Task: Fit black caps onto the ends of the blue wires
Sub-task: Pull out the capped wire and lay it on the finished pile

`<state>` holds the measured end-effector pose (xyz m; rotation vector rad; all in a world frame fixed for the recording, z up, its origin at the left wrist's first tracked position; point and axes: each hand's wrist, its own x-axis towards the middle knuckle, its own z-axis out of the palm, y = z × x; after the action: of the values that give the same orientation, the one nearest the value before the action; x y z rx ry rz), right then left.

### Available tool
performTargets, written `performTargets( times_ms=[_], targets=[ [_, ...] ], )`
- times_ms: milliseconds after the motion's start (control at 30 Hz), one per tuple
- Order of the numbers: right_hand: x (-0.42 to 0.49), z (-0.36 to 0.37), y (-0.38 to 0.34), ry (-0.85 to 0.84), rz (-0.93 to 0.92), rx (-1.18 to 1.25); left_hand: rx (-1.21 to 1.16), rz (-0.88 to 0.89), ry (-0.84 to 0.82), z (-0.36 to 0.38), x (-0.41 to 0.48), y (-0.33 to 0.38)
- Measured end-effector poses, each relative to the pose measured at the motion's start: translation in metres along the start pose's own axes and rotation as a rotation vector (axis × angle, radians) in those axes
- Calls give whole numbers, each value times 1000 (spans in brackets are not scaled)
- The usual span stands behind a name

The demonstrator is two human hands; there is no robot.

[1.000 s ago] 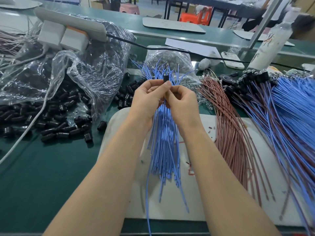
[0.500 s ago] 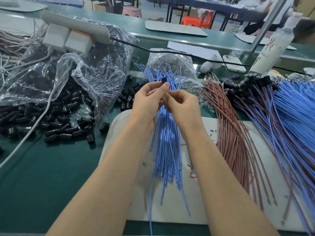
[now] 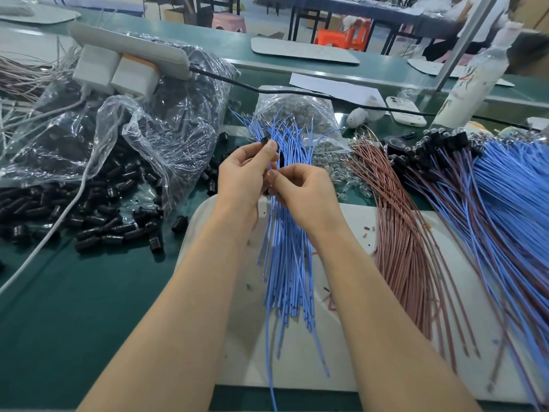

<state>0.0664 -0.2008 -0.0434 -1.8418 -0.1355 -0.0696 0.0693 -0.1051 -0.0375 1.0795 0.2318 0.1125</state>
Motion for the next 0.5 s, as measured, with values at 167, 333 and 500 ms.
performTargets(
  times_ms=[167, 333, 500],
  targets=[
    [1, -9, -2, -5, -1, -89, 35, 7, 7, -1, 1, -1],
    [11, -56, 10, 486, 42, -684, 53, -22, 34, -3, 4, 1],
    [17, -80, 30, 495, 423, -829, -106, -148, 36, -6, 4, 4]
  ],
)
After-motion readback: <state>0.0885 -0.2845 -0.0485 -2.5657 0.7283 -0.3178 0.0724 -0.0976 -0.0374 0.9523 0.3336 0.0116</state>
